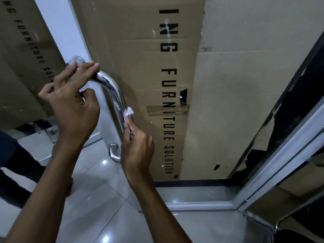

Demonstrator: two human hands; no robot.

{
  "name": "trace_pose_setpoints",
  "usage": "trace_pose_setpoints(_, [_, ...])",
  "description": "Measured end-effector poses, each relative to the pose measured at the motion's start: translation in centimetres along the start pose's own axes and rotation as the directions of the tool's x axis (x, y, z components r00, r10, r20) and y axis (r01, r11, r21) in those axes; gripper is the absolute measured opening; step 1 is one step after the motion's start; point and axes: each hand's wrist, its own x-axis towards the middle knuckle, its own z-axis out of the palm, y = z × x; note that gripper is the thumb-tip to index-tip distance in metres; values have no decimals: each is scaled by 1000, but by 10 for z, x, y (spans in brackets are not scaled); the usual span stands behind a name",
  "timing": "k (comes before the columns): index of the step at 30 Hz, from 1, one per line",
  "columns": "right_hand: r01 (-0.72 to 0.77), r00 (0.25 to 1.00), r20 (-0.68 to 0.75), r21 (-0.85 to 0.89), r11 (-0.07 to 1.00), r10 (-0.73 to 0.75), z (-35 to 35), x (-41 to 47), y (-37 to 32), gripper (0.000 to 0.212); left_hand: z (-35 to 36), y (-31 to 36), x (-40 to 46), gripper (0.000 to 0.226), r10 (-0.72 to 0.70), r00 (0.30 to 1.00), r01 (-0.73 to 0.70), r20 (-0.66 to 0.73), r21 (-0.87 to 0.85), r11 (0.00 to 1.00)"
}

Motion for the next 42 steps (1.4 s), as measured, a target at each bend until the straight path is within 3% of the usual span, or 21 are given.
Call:
trace_pose_setpoints(5, [-19,999,38,-47,999,21,-2,-10,14,36,1,-2,0,59,26,1000,-26,-17,-17,1000])
trace_pose_setpoints(10, [12,999,-34,8,1000,-12,4,-2,-9,36,3,-5,0,59,28,999,-29,-23,-31,999])
trace_pose_setpoints(17, [-20,999,33,-128,992,24,5,-8,6,39,3,-6,1,61,18,1000,-17,6,-29,999])
trace_pose_setpoints(22, [1,998,-63,-43,999,-4,9,1,-3,34,3,-8,2,62,37,999,-36,12,-31,999])
trace_pose_setpoints(27, [-98,994,-42,22,995,99,19,-12,29,35,2,-8,2,62,20,999,-19,27,-24,1000])
trace_pose_setpoints(32, [-59,993,-92,105,993,69,28,-9,35,34,1,-7,2,62,21,999,-21,37,-23,1000])
trace_pose_setpoints(37, [-198,977,-62,94,976,205,42,-30,73,38,2,-8,2,62,13,1000,-12,26,-42,999])
trace_pose_setpoints(42, [-190,976,-71,163,968,204,46,-28,76,33,4,-7,3,61,-1,1000,2,22,-48,999])
